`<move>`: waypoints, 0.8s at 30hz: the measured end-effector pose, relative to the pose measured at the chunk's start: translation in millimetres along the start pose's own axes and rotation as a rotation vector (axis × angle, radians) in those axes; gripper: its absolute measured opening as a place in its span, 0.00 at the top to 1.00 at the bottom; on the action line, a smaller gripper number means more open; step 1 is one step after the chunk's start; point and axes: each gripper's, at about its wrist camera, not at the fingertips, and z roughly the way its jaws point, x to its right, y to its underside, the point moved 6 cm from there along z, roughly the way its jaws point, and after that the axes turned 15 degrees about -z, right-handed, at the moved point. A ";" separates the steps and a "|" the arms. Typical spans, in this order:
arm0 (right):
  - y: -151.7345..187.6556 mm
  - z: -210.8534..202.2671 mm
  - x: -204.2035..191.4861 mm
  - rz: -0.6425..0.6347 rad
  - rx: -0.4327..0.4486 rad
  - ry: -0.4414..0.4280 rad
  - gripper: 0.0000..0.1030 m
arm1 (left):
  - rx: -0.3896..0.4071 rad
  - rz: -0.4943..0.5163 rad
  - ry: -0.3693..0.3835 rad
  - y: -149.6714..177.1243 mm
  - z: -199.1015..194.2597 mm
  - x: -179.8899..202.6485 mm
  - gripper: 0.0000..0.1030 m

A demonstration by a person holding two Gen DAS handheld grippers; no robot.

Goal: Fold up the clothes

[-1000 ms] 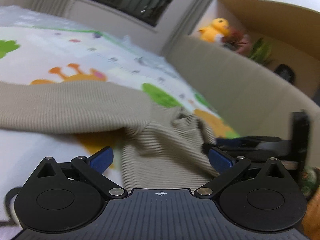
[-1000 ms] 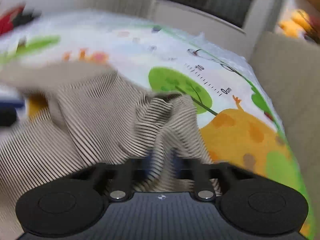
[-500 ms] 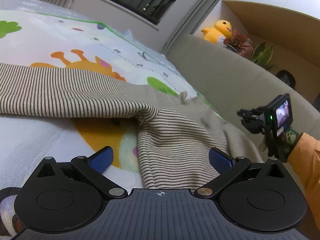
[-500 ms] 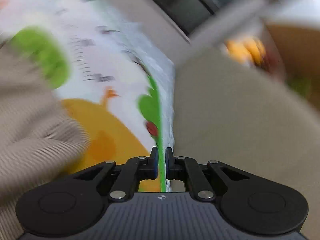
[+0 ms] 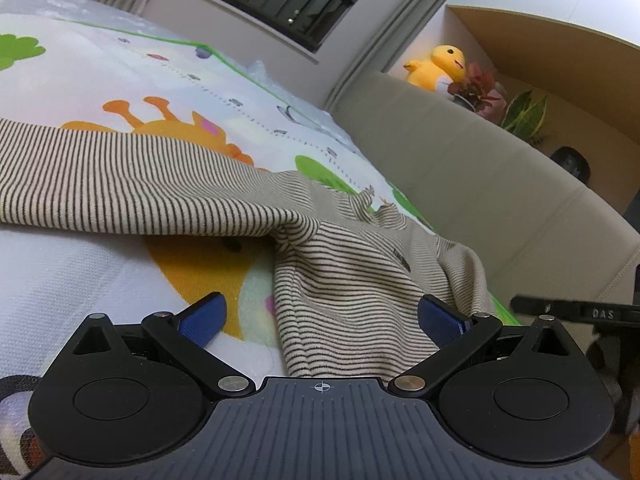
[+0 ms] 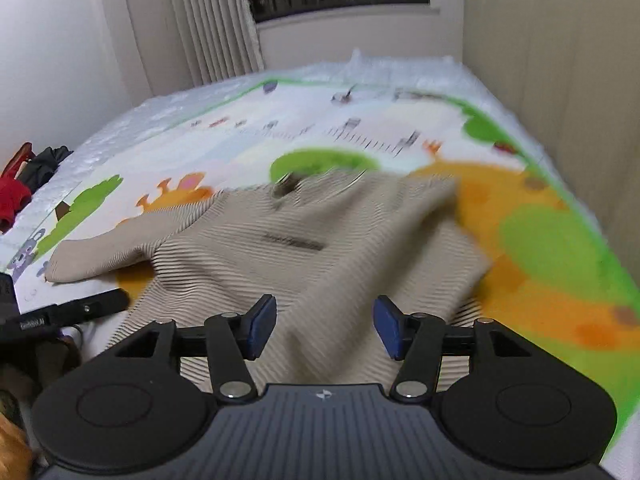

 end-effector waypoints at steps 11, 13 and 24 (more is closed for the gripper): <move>4.6 10.4 58.3 -0.650 -0.170 0.440 0.88 | 0.011 -0.048 0.052 -3.8 -2.9 -6.4 0.00; 0.2 5.7 87.8 -0.786 -0.191 0.617 0.88 | 0.012 -0.053 0.057 -4.6 -2.7 -7.4 0.00; -45.1 -21.5 99.6 -0.339 0.003 0.420 0.42 | 0.013 -0.056 0.060 -4.1 -2.7 -6.4 0.00</move>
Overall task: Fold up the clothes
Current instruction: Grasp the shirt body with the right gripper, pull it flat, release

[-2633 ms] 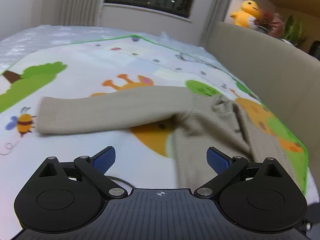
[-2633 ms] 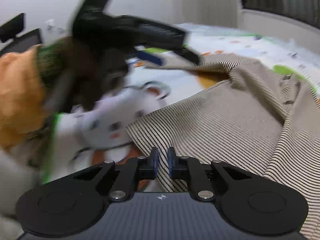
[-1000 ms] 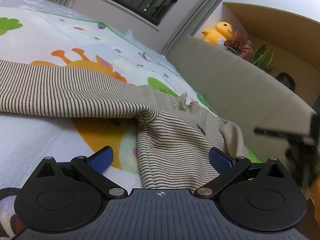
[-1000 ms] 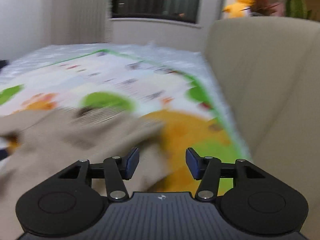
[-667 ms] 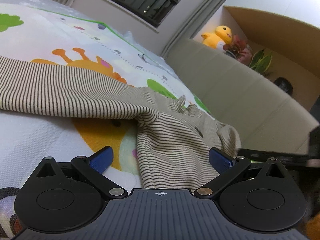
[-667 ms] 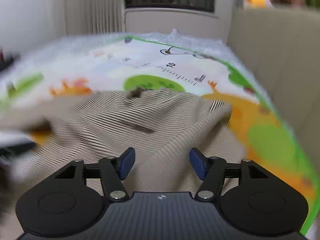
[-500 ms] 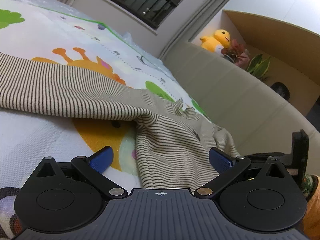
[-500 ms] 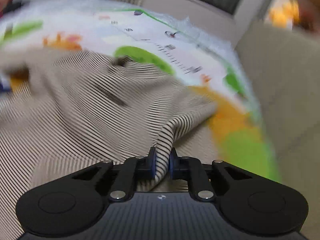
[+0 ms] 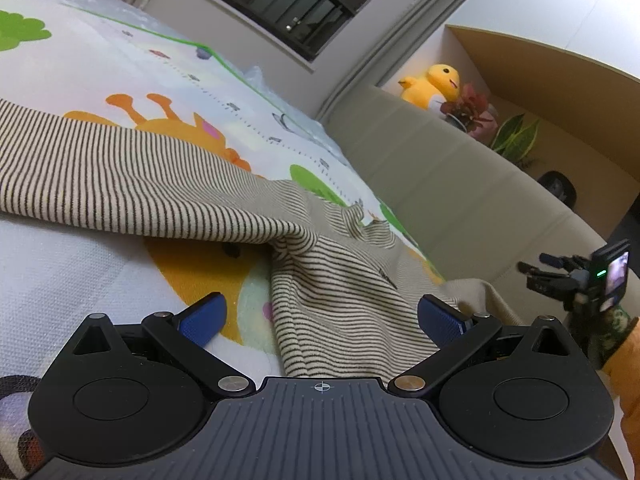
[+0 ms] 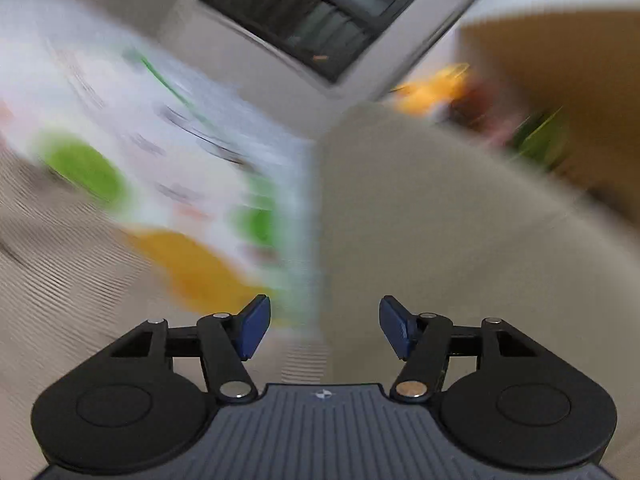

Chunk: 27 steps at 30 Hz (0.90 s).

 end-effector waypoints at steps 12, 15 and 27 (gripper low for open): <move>-48.5 5.5 -228.0 -0.015 0.112 -0.582 0.63 | -0.057 0.140 -0.137 21.9 -5.0 14.9 0.00; -51.9 17.5 -211.1 0.096 0.105 -0.575 0.61 | -0.067 0.192 -0.177 35.0 -14.9 20.5 0.00; -51.4 43.2 -109.1 0.137 0.176 -0.318 0.67 | -0.031 0.316 0.000 -18.9 -2.5 88.8 0.00</move>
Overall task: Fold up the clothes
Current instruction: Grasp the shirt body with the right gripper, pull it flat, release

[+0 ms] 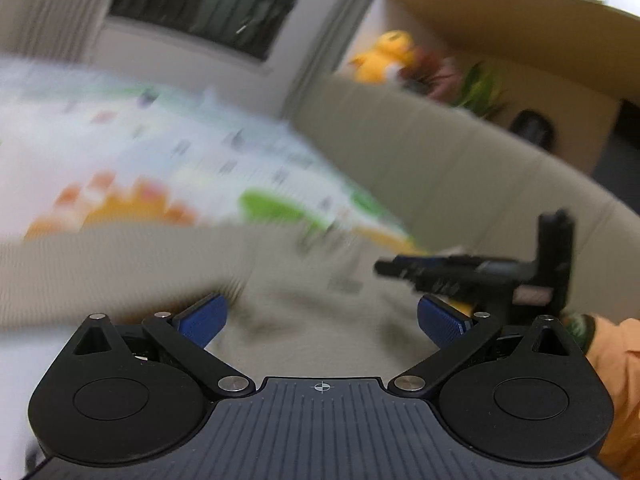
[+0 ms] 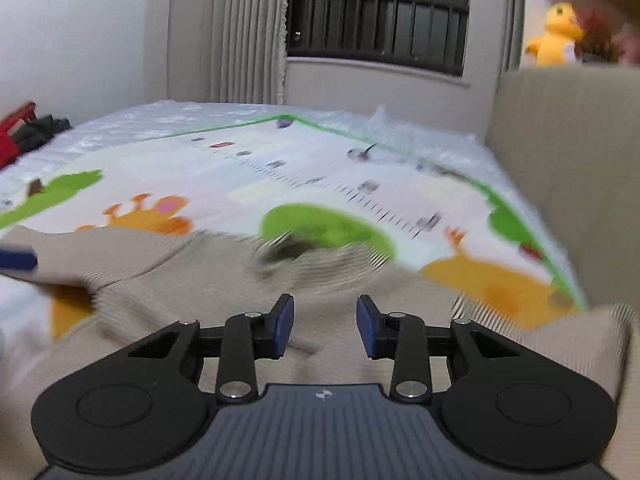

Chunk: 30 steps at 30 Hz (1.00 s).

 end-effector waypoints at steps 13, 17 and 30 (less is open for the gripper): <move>-2.0 103.3 19.1 -0.005 -0.131 0.051 0.98 | -0.004 0.015 -0.245 -11.7 61.2 -65.4 0.00; -3.2 110.6 52.0 -0.051 -0.152 0.192 1.00 | 0.027 -0.054 -0.311 -21.6 62.7 -97.2 0.00; 77.2 -38.1 57.5 0.220 -0.021 0.027 0.45 | 0.155 -0.135 -0.517 -34.3 16.3 -118.5 0.00</move>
